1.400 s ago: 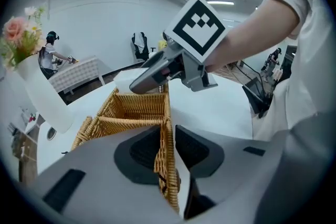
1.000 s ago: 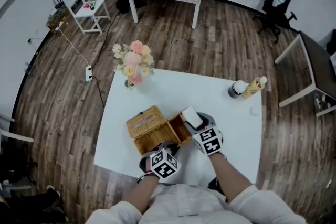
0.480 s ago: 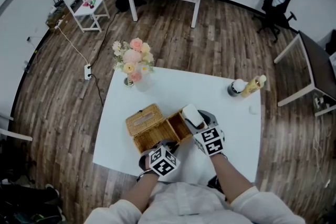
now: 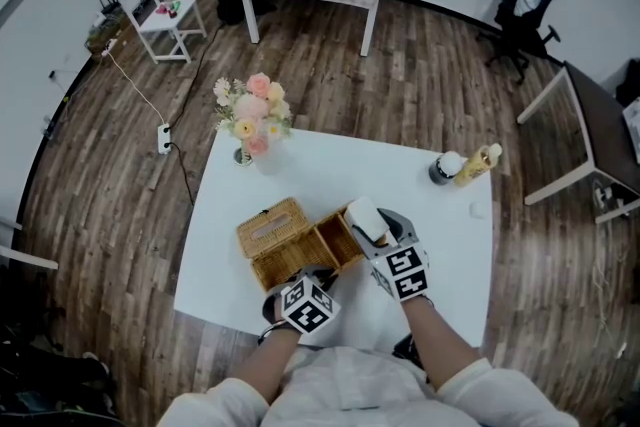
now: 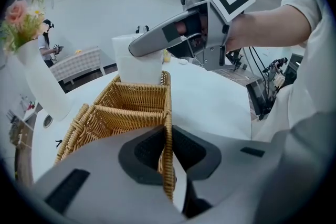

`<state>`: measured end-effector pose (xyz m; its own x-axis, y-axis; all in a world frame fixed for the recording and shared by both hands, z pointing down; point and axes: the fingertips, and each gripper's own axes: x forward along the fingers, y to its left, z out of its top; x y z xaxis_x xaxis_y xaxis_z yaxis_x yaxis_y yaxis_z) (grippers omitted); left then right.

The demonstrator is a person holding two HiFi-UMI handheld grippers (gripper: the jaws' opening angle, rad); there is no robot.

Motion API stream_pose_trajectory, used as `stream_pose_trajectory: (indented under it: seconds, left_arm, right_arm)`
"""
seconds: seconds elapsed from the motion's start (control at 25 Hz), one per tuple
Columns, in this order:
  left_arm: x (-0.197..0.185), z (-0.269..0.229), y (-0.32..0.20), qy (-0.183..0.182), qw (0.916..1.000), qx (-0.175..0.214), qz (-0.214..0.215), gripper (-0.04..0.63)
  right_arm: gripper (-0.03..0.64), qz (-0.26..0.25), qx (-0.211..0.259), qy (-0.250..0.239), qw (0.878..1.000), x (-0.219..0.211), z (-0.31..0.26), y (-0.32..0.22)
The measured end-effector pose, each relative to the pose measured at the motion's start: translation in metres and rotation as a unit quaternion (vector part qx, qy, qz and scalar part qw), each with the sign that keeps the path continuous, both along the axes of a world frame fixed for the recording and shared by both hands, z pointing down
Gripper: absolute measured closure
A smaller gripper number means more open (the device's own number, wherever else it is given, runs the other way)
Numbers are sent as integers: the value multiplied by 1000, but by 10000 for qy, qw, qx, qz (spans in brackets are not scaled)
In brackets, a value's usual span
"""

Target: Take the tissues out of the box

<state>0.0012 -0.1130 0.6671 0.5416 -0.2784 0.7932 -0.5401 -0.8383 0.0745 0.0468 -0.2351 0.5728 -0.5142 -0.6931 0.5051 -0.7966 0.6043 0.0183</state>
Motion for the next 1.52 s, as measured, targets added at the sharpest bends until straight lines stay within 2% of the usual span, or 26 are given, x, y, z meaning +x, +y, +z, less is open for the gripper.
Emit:
stream_pose_trajectory:
  seconds: [0.44, 0.72, 0.92, 1.2, 1.36, 1.52]
  left_arm:
    - [1, 0, -1, -56, 10000, 40, 1, 554]
    - [-1, 1, -3, 41, 9999, 87, -136, 547]
    - [3, -3, -2, 32, 9998, 214, -9, 535]
    - [7, -26, -7, 411, 9984, 360, -143, 537]
    - [12, -45, -5, 852, 9954, 344, -264, 537]
    - [19, -78, -3, 1391, 9890, 303, -411, 554]
  right_arm:
    - [357, 127, 125, -76, 9998, 14, -16, 7]
    - [357, 259, 227, -580, 9977, 20, -29, 9]
    - [357, 408, 105, -1078, 9933, 26, -33, 14]
    - [357, 502, 60, -1388, 9890, 30, -40, 16]
    - [357, 508, 62, -1519, 9871, 30, -45, 21]
    - [357, 507, 60, -1720, 9838, 30, -54, 26]
